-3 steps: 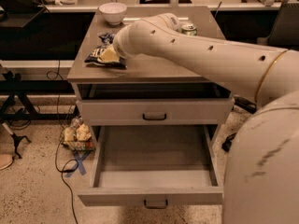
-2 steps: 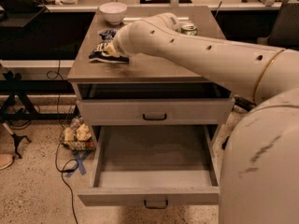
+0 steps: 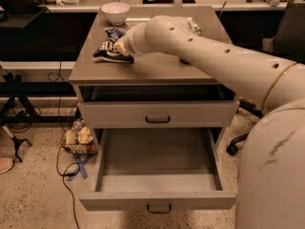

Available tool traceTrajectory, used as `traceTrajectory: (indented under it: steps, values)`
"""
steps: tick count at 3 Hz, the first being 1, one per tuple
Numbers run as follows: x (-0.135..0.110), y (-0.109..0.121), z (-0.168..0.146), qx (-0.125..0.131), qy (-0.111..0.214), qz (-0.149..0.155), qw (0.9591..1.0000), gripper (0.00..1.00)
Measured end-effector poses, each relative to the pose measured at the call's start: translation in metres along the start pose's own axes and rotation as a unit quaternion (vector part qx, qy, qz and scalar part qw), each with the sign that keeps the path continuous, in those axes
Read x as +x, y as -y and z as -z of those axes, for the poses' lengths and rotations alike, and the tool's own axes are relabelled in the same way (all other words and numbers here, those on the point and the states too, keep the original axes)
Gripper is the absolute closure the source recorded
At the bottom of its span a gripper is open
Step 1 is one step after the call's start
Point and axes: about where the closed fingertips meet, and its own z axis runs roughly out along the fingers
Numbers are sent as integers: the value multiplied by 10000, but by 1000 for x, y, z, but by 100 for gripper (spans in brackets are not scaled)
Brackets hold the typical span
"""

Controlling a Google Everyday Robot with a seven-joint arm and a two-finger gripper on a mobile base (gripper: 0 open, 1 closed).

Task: Place blue chip bag into middle drawer

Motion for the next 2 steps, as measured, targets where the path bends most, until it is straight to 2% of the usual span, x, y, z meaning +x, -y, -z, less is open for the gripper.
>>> traceTrajectory:
  steps: [1,2]
  values:
    - [-6,4,6,-207,221,68,9995,100]
    - [-28,12,32,-378,663,273,9967,100]
